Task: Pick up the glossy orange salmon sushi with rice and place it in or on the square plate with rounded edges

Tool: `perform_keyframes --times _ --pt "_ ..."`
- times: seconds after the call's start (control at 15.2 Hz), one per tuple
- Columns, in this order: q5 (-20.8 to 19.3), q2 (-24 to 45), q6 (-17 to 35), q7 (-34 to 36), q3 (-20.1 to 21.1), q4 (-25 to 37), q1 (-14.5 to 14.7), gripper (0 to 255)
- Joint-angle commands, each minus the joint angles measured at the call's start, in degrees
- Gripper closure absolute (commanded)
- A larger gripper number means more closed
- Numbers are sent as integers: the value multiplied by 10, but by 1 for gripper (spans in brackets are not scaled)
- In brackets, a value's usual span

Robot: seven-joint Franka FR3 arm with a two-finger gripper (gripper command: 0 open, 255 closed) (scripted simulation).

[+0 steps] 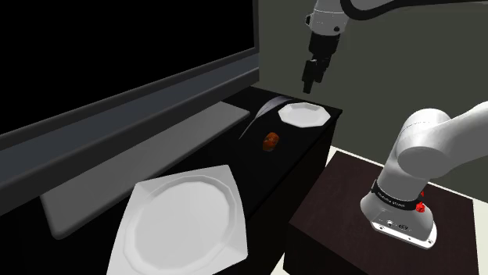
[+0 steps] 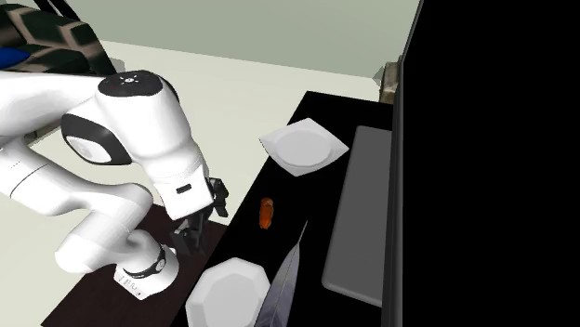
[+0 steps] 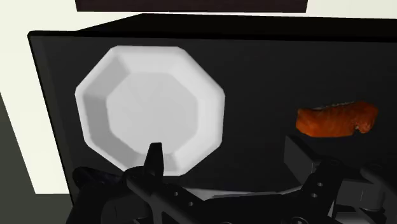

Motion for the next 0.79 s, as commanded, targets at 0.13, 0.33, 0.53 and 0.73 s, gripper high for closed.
perform_keyframes --times 0.13,0.33,0.53,0.73 --pt "26 5 -2 95 43 -8 -16 0" --pt "67 28 0 237 108 -9 -41 0" --pt "106 66 6 379 170 4 -68 0" --pt "139 117 19 519 229 27 -99 0"
